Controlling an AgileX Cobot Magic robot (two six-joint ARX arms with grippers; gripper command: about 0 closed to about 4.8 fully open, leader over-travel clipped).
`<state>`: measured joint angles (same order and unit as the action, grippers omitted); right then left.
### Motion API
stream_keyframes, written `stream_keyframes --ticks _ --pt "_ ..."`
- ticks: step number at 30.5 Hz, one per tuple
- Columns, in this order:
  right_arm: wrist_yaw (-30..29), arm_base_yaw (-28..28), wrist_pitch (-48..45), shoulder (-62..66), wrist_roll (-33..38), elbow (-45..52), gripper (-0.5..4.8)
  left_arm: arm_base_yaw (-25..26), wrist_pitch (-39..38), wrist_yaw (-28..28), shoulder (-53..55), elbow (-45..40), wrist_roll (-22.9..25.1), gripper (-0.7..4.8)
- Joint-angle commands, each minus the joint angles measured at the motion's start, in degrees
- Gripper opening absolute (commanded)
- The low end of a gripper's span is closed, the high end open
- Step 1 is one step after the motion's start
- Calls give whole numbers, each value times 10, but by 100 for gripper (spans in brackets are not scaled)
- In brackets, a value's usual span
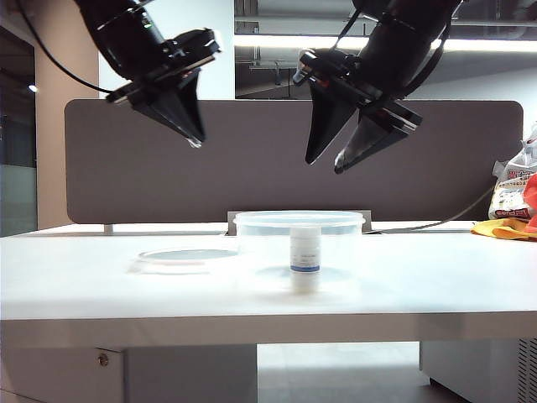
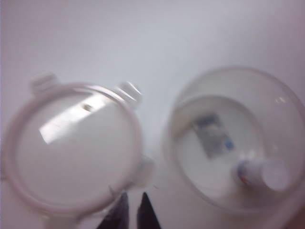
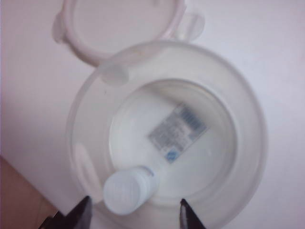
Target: Remove the lid of the round box, pick up the small white medicine bottle inside, and place it on the table.
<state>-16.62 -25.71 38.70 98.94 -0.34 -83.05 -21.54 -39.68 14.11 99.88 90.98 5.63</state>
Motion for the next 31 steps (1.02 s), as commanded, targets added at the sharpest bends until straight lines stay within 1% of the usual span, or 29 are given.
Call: stream_keyframes --ticks 1,5,12,16,20,22,23,25,31 --pt "0 -7 5 -1 5 -3 232 -22 -33 -5 -4 2 19 35" --pt "1 -15 5 -1 16 -3 230 -39 -41 -28 -10 2 19 35" --pt "24 -33 5 9 29 -3 230 -49 -52 -43 -40 3 19 35" --pt "30 -35 5 19 34 -3 230 -52 -84 -42 -73 3 27 35" --pt "33 -35 5 31 36 -3 230 -71 -124 -42 -122 3 44 35" --pt "33 -35 5 33 37 -3 230 -88 -140 -38 -151 3 49 32" --pt "32 -35 4 35 38 -3 231 -100 -147 -38 -165 3 49 24" --pt "32 -35 3 37 38 -3 231 -129 -160 -39 -196 3 50 24" --pt "30 -35 0 40 50 -3 236 -203 -170 -41 -276 3 48 15"
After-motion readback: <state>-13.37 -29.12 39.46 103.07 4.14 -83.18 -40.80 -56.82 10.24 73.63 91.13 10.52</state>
